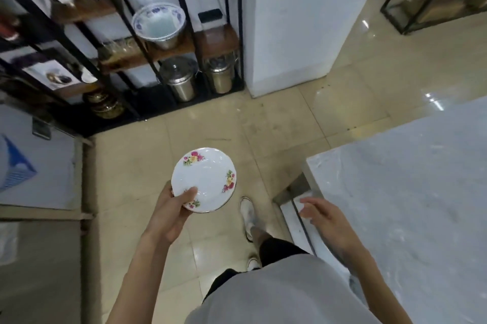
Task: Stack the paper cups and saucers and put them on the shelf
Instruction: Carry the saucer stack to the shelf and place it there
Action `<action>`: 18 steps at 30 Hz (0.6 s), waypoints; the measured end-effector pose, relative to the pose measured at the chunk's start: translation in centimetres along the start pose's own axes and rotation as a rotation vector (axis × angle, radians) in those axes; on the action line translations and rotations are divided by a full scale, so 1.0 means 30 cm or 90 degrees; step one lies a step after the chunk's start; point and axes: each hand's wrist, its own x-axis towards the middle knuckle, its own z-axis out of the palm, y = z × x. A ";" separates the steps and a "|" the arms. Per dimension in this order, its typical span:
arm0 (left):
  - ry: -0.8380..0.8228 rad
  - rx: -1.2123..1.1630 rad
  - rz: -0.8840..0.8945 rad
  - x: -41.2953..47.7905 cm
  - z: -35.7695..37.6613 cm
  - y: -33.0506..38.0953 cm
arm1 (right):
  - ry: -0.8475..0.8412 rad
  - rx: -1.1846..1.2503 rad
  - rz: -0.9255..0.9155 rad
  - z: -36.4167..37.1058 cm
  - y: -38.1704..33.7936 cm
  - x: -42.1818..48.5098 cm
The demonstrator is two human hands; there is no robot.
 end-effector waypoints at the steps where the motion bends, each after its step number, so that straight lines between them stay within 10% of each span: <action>1: 0.000 -0.012 0.012 0.052 -0.015 0.046 | -0.009 0.006 -0.007 0.018 -0.045 0.080; 18: 0.135 -0.121 0.003 0.696 -0.339 0.601 | -0.221 -0.043 -0.285 0.547 -1.318 1.414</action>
